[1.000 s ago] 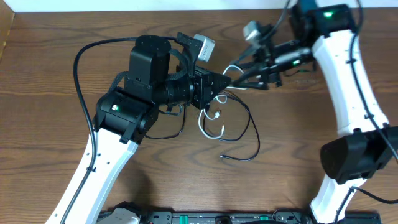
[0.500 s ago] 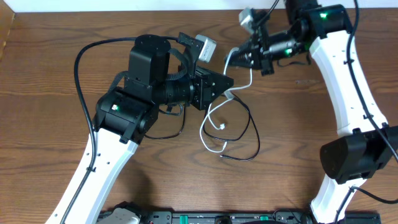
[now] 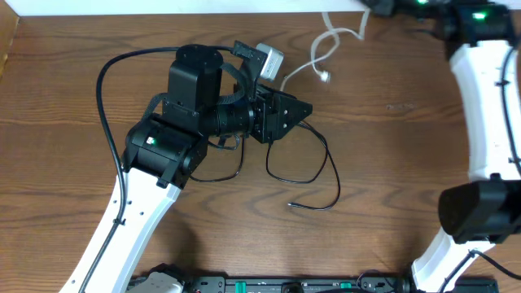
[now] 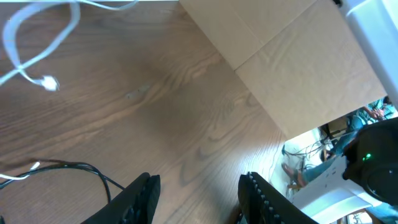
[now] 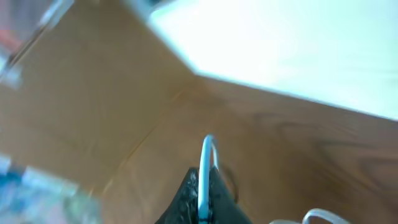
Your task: Untangle cables
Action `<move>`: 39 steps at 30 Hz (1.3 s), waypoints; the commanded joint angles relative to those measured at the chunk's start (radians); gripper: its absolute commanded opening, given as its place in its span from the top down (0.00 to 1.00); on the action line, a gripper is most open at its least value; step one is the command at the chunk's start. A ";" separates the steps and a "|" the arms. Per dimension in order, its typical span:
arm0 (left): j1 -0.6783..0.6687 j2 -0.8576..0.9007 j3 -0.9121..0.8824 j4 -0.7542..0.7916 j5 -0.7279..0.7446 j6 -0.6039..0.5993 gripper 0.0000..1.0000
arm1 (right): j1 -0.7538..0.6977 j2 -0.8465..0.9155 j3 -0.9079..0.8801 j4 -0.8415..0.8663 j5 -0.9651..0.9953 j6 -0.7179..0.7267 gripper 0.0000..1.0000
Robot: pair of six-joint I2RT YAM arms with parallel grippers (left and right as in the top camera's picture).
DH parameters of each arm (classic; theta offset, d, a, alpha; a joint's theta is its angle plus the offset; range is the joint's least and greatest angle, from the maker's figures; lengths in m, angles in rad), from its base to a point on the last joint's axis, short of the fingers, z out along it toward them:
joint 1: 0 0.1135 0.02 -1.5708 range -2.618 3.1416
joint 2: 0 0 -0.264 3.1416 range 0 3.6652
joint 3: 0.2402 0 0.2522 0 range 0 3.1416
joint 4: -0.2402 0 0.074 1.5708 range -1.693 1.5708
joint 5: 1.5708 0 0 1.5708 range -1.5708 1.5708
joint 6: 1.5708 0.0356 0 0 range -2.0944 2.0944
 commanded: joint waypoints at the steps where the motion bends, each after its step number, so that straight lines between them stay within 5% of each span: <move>1: 0.005 -0.010 0.001 0.002 -0.010 0.002 0.54 | -0.089 -0.050 0.011 -0.004 0.149 0.113 0.99; 17: 0.005 -0.007 0.001 0.002 -0.036 0.002 0.55 | -0.494 -0.052 0.011 -0.098 0.503 0.173 0.99; 32: 0.005 -0.005 0.001 0.002 -0.080 0.002 0.53 | -0.476 0.093 0.011 0.123 1.004 0.074 0.99; 39: 0.005 -0.005 0.001 0.002 -0.080 0.002 0.54 | -0.475 0.186 0.011 0.138 1.080 0.073 0.99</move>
